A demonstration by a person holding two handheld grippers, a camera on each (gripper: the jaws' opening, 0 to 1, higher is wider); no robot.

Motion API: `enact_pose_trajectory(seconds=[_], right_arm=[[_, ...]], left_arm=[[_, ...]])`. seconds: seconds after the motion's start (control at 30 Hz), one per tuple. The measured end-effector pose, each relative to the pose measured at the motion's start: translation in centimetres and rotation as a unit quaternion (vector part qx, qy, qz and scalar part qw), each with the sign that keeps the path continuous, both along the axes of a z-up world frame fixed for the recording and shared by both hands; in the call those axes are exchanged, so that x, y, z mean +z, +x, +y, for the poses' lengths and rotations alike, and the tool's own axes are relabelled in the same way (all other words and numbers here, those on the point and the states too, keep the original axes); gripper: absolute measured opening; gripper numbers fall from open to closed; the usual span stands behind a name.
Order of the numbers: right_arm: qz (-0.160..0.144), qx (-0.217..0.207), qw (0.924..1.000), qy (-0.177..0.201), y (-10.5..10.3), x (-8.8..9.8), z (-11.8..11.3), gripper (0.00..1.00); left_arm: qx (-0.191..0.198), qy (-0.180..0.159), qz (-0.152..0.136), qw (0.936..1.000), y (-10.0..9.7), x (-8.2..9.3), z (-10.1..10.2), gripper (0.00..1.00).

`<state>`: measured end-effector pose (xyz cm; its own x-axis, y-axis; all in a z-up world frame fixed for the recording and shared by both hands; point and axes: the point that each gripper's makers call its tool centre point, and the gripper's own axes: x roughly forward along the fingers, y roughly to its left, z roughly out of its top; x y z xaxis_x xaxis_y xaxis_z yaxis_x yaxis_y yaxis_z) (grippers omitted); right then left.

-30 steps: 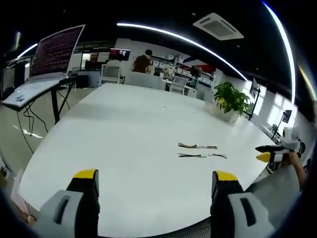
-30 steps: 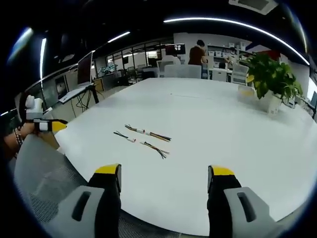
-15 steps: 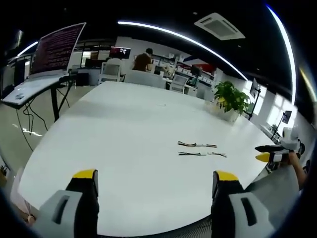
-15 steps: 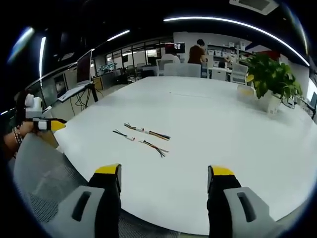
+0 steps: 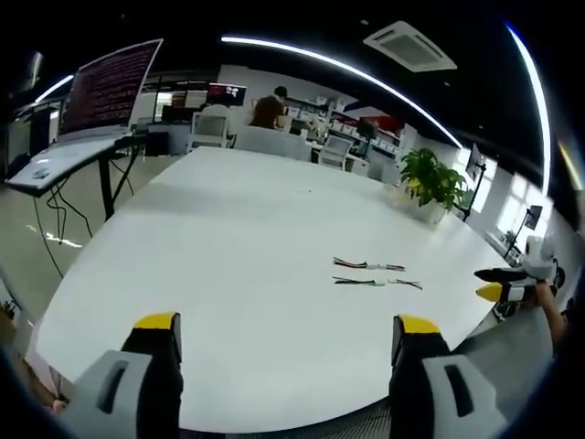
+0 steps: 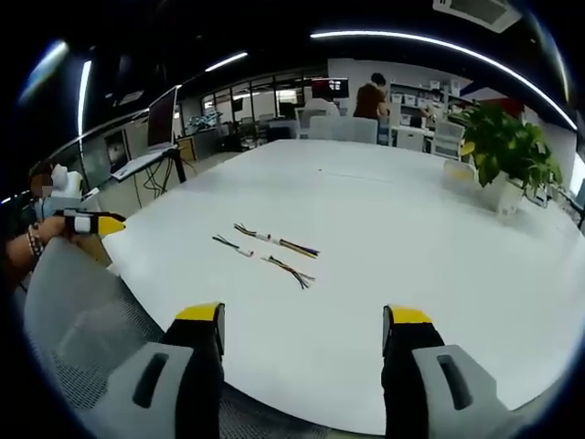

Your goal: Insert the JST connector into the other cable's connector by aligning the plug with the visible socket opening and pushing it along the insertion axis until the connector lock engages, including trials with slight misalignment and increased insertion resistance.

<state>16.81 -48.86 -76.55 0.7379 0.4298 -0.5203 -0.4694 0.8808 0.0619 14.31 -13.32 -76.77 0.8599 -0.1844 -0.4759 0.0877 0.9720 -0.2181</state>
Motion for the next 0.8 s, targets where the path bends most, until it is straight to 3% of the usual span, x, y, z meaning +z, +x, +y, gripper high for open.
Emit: enact_pose_trajectory(seconds=[0.57, 0.8], right_arm=[[-0.027, -0.030, 0.9991, 0.011, 0.6, 1.0, -0.9, 0.68], [-0.020, -0.027, 0.9994, 0.011, 0.5, 0.7, -0.8, 0.66]], left_arm=[[-0.016, -0.012, -0.005, 0.9998, 0.1, 0.2, -0.8, 0.94], [-0.010, -0.025, -0.018, 0.9995, 0.2, 0.6, -0.7, 0.94]])
